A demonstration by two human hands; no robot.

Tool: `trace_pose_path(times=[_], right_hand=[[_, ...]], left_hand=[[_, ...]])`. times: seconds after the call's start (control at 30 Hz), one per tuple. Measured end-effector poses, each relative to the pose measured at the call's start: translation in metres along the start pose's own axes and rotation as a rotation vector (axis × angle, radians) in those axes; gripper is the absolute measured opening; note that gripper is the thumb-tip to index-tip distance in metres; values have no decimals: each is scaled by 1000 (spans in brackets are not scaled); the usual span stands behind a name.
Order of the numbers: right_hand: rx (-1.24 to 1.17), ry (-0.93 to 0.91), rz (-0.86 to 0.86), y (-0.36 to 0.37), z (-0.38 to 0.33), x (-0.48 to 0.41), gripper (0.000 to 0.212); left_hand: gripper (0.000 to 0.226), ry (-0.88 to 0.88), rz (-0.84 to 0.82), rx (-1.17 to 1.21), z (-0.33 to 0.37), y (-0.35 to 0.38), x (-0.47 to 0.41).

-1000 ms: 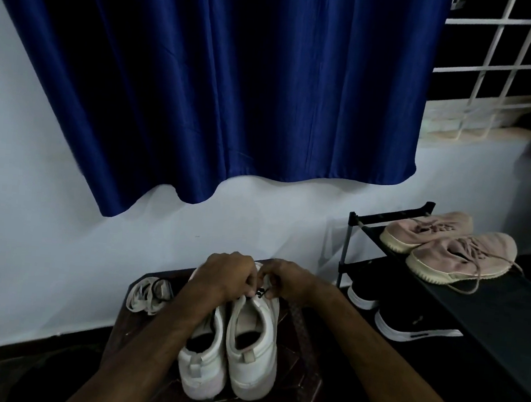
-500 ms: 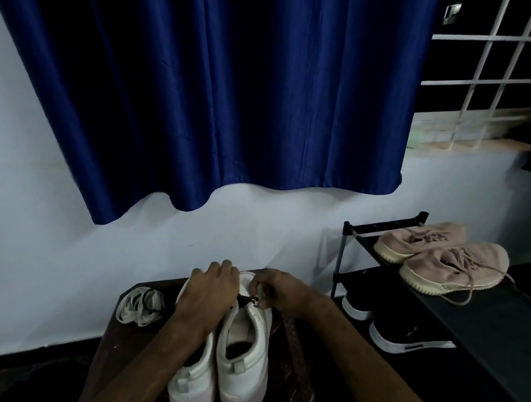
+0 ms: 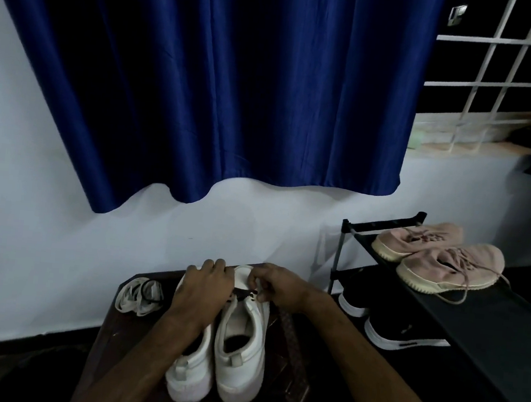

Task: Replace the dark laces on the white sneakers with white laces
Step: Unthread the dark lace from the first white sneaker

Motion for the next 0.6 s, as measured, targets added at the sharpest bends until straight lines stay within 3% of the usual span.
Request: trace_pose_path(times=[0.1, 0.17, 0.23, 0.33, 0.5, 0.6], right_hand=[[-1, -24, -11, 1, 3, -1, 27], [-3, -34, -28, 1, 2, -3, 27], [-9, -40, -40, 1, 3, -4, 27], [-25, -16, -20, 3, 7, -3, 28], [-37, 15, 36, 8, 9, 2, 30], [-15, 18, 35, 7, 7, 2, 29]], left_hand=[[19, -168, -93, 103, -6, -5, 2], [15, -224, -66, 161, -6, -5, 3], [16, -214, -68, 156, -4, -3, 4], [24, -127, -207, 201, -8, -1, 2], [15, -157, -132, 399, -4, -6, -6], [13, -191, -215, 476, 0, -10, -15]])
Point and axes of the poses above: each hand's wrist, its own x-axis away from the middle knuckle, its own y-axis out of the palm, z = x × y, the point moved 1 cm from there along -x, towards the middle knuckle, and after that the axes turned 15 degrees about z, right-handed, at the moved point
